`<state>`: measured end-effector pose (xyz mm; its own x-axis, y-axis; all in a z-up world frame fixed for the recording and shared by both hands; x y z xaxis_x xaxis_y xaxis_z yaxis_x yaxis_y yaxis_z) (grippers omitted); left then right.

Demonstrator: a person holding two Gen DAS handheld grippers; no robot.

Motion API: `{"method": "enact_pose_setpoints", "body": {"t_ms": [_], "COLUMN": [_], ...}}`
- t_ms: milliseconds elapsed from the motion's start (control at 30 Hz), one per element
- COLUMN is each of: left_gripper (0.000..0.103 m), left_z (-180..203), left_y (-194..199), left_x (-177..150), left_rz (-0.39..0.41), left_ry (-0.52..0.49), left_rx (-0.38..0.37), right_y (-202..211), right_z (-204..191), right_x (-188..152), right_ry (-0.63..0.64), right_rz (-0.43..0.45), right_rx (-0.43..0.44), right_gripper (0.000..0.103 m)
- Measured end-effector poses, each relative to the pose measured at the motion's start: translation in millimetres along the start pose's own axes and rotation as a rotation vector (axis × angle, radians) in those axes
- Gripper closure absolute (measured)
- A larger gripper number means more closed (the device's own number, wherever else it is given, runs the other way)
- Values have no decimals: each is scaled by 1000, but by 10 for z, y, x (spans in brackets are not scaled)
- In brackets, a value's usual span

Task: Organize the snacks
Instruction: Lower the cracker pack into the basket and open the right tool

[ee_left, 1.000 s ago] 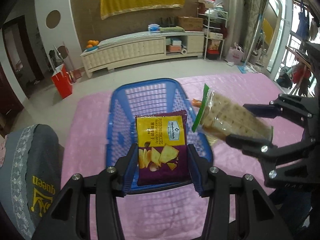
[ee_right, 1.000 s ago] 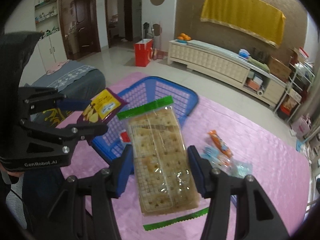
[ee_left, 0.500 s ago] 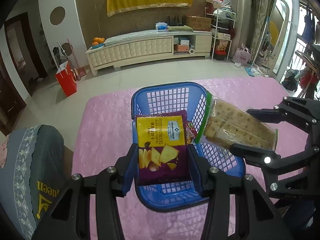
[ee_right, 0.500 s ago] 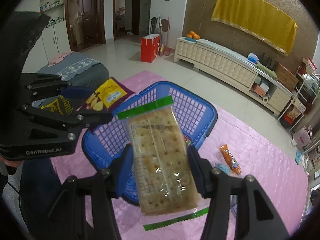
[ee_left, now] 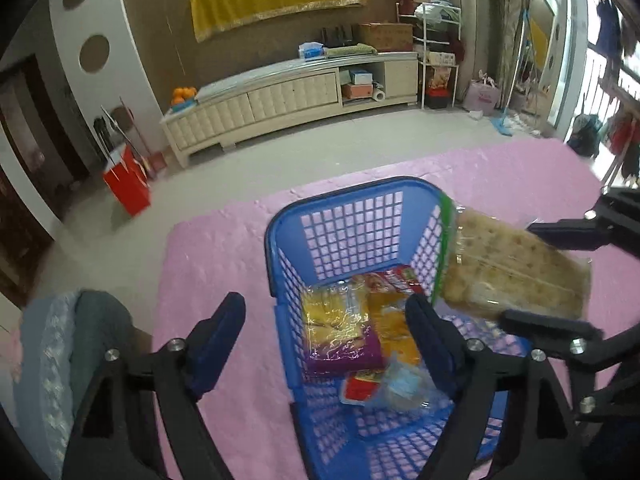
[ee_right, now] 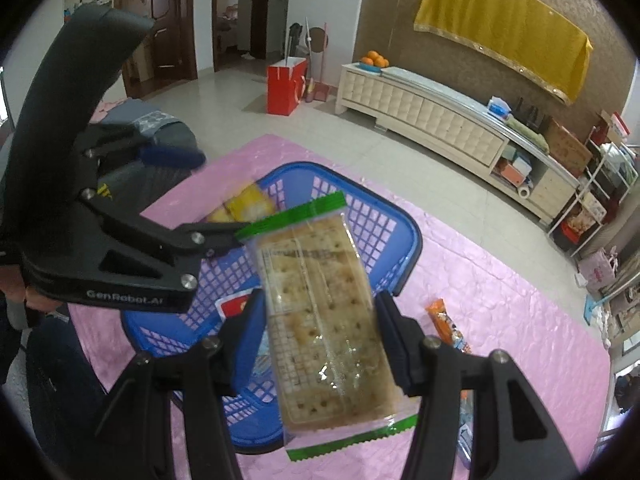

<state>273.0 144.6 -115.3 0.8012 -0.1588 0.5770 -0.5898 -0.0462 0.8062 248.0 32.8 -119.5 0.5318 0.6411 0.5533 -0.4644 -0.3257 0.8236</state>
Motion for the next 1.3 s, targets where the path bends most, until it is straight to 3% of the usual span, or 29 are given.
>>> {"method": "enact_pose_setpoints", "body": {"t_ms": [233, 600, 1000, 1133, 1300], "left_gripper": [22, 22, 22, 22, 22], "left_z": [-155, -246, -428, -443, -351], "left_y": [64, 339, 353, 371, 373], "left_x": [-138, -359, -711, -830, -940], "left_rz": [-14, -2, -29, -39, -55], "left_ry": [77, 94, 182, 206, 182], "left_rx": [-40, -32, -28, -31, -27], "right_y": [27, 59, -228, -296, -356], "right_z": [-20, -169, -471, -540, -588], "right_x": [-9, 71, 19, -32, -104], "right_ry": [1, 50, 155, 196, 209], "right_rz": [-11, 4, -42, -48, -61], "right_rx": [-6, 9, 69, 49, 74], "right_gripper": [44, 44, 44, 44, 44]}}
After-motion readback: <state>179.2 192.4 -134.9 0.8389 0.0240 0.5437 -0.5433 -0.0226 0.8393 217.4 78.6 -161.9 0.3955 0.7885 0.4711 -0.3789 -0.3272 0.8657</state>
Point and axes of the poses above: each gripper's, at about its wrist camera, not at the fingertips, and y roughly against the way its jaws point, z to its right, x to its top, the point moved 7 cm from there along -y, roughly the way its jaws point, and after that the axes turned 4 degrees about -z, right-handed, at the moved point
